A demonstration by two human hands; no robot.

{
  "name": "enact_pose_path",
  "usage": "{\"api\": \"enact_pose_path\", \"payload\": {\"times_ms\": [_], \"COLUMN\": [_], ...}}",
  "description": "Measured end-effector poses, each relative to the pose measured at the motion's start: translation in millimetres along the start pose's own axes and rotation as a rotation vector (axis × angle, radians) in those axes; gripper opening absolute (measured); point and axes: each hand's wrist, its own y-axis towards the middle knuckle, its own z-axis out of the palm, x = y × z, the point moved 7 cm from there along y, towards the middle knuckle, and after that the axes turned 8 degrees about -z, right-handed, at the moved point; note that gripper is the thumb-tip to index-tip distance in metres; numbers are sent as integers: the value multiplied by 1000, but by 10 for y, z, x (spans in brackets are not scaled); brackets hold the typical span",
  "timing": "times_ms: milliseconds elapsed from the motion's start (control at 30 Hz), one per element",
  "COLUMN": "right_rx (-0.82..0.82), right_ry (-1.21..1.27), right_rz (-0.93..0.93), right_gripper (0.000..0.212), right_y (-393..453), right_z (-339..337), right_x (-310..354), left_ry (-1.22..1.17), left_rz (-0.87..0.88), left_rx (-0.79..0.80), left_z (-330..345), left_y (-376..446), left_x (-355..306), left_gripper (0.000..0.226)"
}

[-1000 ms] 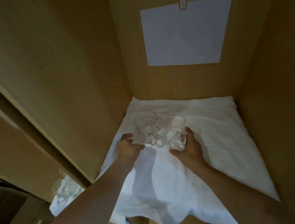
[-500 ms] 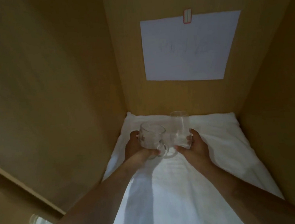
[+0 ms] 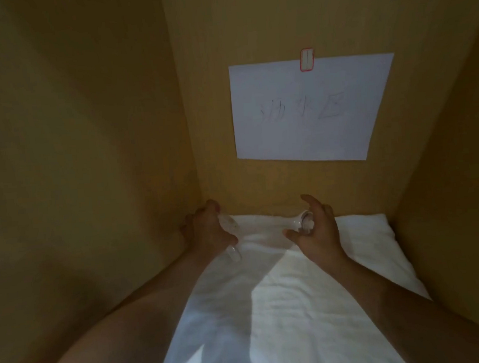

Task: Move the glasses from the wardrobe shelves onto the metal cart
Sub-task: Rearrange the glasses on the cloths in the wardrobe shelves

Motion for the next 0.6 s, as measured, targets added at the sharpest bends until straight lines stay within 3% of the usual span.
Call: {"api": "enact_pose_path", "payload": {"times_ms": [200,333,400,533,600], "right_rx": [14,20,34,101,121], "right_ry": [24,-58,-91,-131,-147], "right_rz": [-37,-80,-102,-115,-136], "right_gripper": [83,79,77,77,75], "right_y": [214,311,355,451,487], "right_z": [111,140,179,331,406], "right_x": [-32,36,71,117,162], "left_ry": [114,85,87,106,130], "left_rz": [88,110,124,70,50], "left_rx": [-38,40,133,359,381], "left_z": [50,211,307,303,301], "left_y": [205,330,426,564,582], "left_x": [-158,-171,-166,-200,-216], "left_gripper": [71,66,72,106,107]}}
